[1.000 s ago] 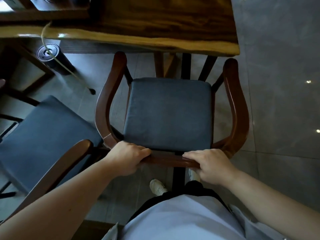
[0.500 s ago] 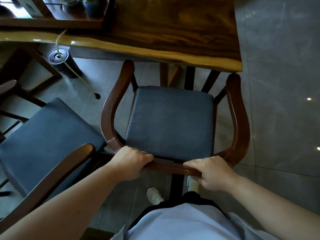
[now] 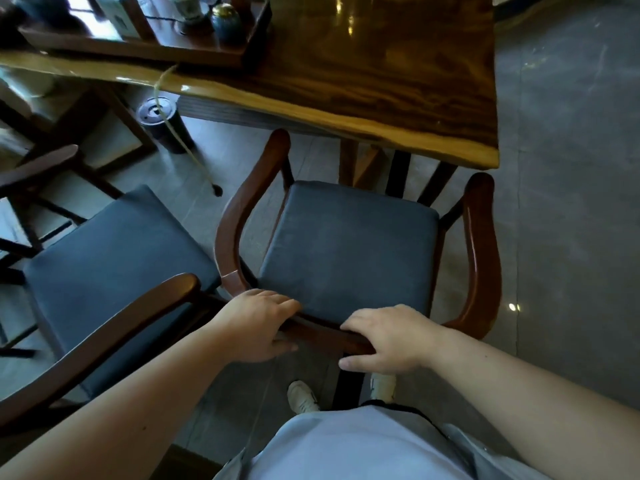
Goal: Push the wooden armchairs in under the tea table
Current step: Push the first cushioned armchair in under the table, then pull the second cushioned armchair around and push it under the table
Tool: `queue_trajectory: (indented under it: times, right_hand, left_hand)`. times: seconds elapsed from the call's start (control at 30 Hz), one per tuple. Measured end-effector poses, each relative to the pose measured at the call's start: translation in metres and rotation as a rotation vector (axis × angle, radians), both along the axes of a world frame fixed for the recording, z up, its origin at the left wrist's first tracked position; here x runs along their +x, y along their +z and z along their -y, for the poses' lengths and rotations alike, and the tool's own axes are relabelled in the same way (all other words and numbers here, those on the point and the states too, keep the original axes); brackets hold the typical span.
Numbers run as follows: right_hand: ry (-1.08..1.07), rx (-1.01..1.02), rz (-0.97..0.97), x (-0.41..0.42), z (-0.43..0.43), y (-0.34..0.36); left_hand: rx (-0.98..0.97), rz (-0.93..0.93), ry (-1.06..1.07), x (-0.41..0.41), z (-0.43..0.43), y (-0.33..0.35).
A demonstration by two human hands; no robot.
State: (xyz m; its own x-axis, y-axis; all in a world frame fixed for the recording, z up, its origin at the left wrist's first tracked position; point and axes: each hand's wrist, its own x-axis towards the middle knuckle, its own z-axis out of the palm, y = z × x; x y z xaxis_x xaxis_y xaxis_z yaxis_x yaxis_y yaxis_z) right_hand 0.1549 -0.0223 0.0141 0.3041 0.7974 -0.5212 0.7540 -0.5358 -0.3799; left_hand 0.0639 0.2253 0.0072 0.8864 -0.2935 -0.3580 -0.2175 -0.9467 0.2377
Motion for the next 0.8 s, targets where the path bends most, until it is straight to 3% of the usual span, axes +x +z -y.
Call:
queue_trajectory:
  times: [0.23, 0.43, 0.57, 0.8]
  right_hand:
    - [0.165, 0.157, 0.097, 0.025, -0.056, 0.016]
    - [0.264, 0.289, 0.064, 0.029, -0.093, 0.018]
    - [0.315, 0.332, 0.043, 0.021, -0.119, 0.018]
    - [0.363, 0.357, 0.057, -0.002, -0.183, 0.019]
  left_hand:
    - [0.093, 0.188, 0.413, -0.045, -0.006, 0.034]
    - [0.135, 0.289, 0.824, -0.101, 0.004, 0.044]
    - [0.1, 0.327, 0.98, -0.127, -0.003, 0.043]
    - [0.117, 0.35, 1.063, -0.158, -0.071, 0.04]
